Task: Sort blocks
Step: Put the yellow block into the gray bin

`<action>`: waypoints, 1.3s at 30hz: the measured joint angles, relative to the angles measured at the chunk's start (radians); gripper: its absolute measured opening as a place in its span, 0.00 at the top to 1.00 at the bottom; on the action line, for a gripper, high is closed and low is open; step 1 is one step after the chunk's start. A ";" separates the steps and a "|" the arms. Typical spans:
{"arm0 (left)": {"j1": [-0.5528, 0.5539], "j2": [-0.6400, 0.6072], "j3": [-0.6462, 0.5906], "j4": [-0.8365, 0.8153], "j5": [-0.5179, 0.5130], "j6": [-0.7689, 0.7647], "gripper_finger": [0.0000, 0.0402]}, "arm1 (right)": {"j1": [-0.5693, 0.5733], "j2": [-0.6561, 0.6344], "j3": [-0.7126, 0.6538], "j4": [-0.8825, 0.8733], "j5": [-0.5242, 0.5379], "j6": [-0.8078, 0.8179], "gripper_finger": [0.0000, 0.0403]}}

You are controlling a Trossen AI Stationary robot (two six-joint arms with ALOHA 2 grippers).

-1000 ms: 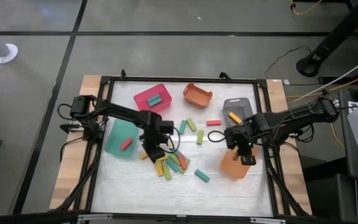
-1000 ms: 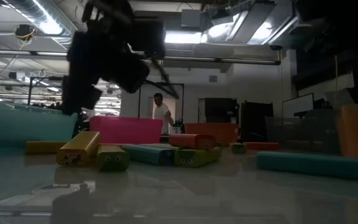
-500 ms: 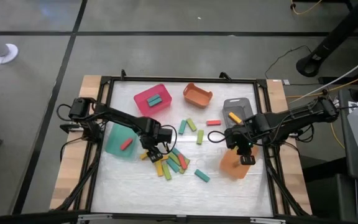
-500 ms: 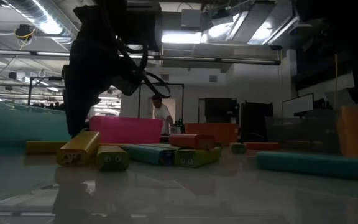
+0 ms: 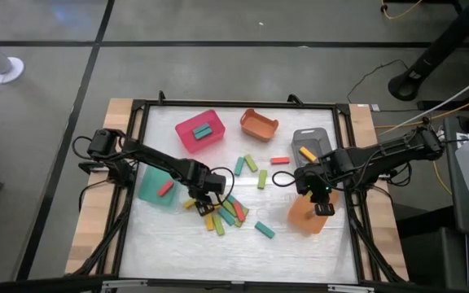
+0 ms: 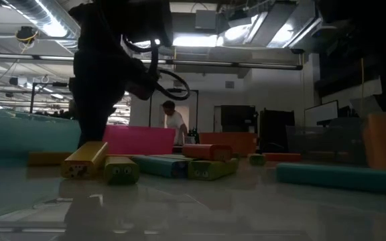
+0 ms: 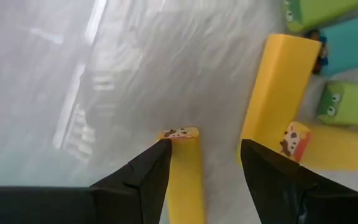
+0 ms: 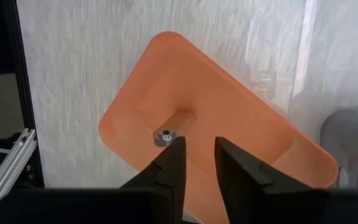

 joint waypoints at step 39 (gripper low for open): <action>0.006 0.000 -0.069 -0.024 -0.051 0.245 0.57 | 0.000 0.000 0.000 0.002 0.019 -0.001 0.79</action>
